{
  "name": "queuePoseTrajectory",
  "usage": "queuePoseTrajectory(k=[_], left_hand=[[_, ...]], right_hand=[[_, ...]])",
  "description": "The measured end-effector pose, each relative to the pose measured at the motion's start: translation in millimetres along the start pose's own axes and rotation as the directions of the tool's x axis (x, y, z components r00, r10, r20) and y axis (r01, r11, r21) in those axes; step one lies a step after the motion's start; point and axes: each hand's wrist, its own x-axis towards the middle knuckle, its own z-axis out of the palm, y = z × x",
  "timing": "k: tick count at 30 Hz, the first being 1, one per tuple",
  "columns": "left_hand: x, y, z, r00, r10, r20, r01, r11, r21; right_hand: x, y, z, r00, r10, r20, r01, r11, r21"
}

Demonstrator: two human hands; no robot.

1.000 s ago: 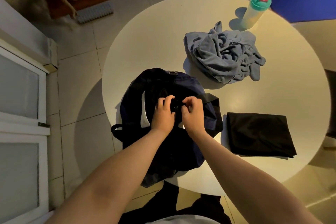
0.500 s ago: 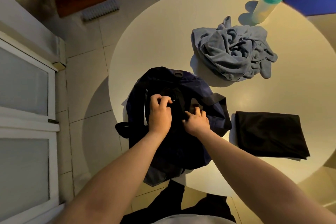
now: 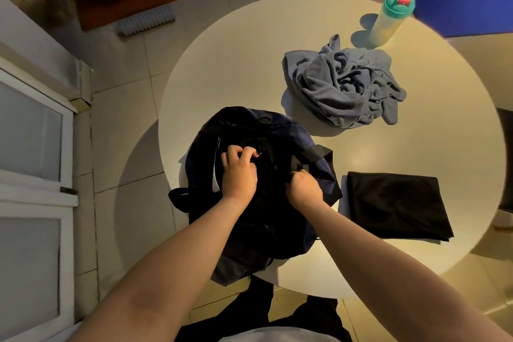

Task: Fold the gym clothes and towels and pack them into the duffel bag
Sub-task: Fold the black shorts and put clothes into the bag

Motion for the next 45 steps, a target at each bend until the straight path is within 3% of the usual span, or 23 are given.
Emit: queuePoseTrajectory(k=[2, 4, 8, 11, 13, 15, 16, 18, 20, 22, 25, 30, 32, 33, 35, 37, 40, 45], left_hand=[[-0.6, 2.4, 1.4, 1.000, -0.003, 0.016, 0.003, 1.000, -0.001], [-1.5, 5.3, 3.1, 0.999, -0.005, 0.035, 0.005, 1.000, 0.003], [-3.0, 20.9, 7.5, 0.995, 0.032, 0.090, -0.037, 0.998, 0.049], [-1.4, 41.3, 18.2, 0.970, 0.016, 0.243, -0.021, 1.000, 0.015], [1.4, 55.7, 25.9, 0.909, 0.021, 0.416, 0.014, 0.997, -0.081], [-0.8, 65.3, 26.8, 0.854, 0.011, 0.520, 0.119, 0.969, -0.215], [-3.5, 66.3, 24.8, 0.858, -0.020, 0.513, 0.190, 0.941, -0.280], [-9.5, 59.0, 21.5, 0.939, -0.070, 0.337, 0.187, 0.926, -0.329], [-18.0, 49.1, 20.6, 0.978, -0.119, 0.173, 0.151, 0.970, -0.188], [-22.7, 45.6, 21.9, 0.932, -0.247, 0.266, 0.280, 0.955, -0.095], [-22.0, 43.5, 31.7, 0.799, -0.354, 0.486, 0.447, 0.890, -0.087], [-9.2, 54.3, 27.1, 0.795, -0.313, 0.519, 0.563, 0.699, -0.441], [-0.9, 60.6, 20.6, 0.753, -0.336, 0.566, 0.644, 0.557, -0.525], [1.3, 60.8, 19.6, 0.736, -0.337, 0.588, 0.664, 0.532, -0.526], [-0.9, 58.2, 17.9, 0.762, -0.319, 0.563, 0.618, 0.620, -0.484], [-10.3, 52.8, 16.9, 0.838, -0.323, 0.439, 0.517, 0.728, -0.451], [-27.4, 51.4, 16.8, 0.901, -0.319, 0.295, 0.430, 0.758, -0.491], [-53.9, 78.2, 14.3, 0.986, -0.131, 0.103, 0.164, 0.883, -0.440]], right_hand=[[-3.9, 5.4, 0.5, 0.997, 0.017, -0.079, -0.013, 0.999, 0.048], [-9.0, 5.9, -3.9, 0.986, 0.033, -0.161, 0.004, 0.974, 0.226], [-25.1, -2.1, -27.4, 0.938, 0.086, -0.337, 0.124, 0.822, 0.556], [-33.2, -4.9, -37.7, 0.966, 0.014, -0.257, 0.150, 0.781, 0.607], [-30.0, -1.6, -36.0, 0.988, -0.009, -0.154, 0.096, 0.816, 0.570], [-26.1, 1.9, -34.5, 0.986, -0.004, -0.169, 0.089, 0.861, 0.502], [-24.9, 3.4, -34.4, 0.982, -0.006, -0.187, 0.094, 0.879, 0.467], [-24.4, 5.2, -33.6, 0.981, -0.028, -0.191, 0.103, 0.913, 0.395], [-26.2, 5.1, -32.4, 0.986, -0.045, -0.163, 0.099, 0.936, 0.337], [-27.1, 5.8, -29.9, 0.989, -0.059, -0.139, 0.102, 0.940, 0.325], [-30.2, 6.7, -27.8, 0.988, -0.092, -0.128, 0.131, 0.932, 0.338], [-39.5, 6.4, -28.8, 0.933, -0.146, -0.328, 0.254, 0.913, 0.318], [-38.6, 6.4, -28.0, 0.947, -0.138, -0.289, 0.221, 0.934, 0.279], [-37.6, 7.4, -26.1, 0.964, -0.127, -0.232, 0.185, 0.950, 0.250], [-36.6, 10.1, -21.5, 0.988, -0.097, -0.124, 0.123, 0.966, 0.228], [-37.2, 12.0, -18.3, 0.991, -0.092, -0.093, 0.112, 0.964, 0.243], [-40.5, 13.2, -18.0, 0.990, -0.116, -0.085, 0.134, 0.960, 0.245], [-53.9, 39.7, -28.4, 0.971, -0.094, -0.222, 0.157, 0.945, 0.288]])
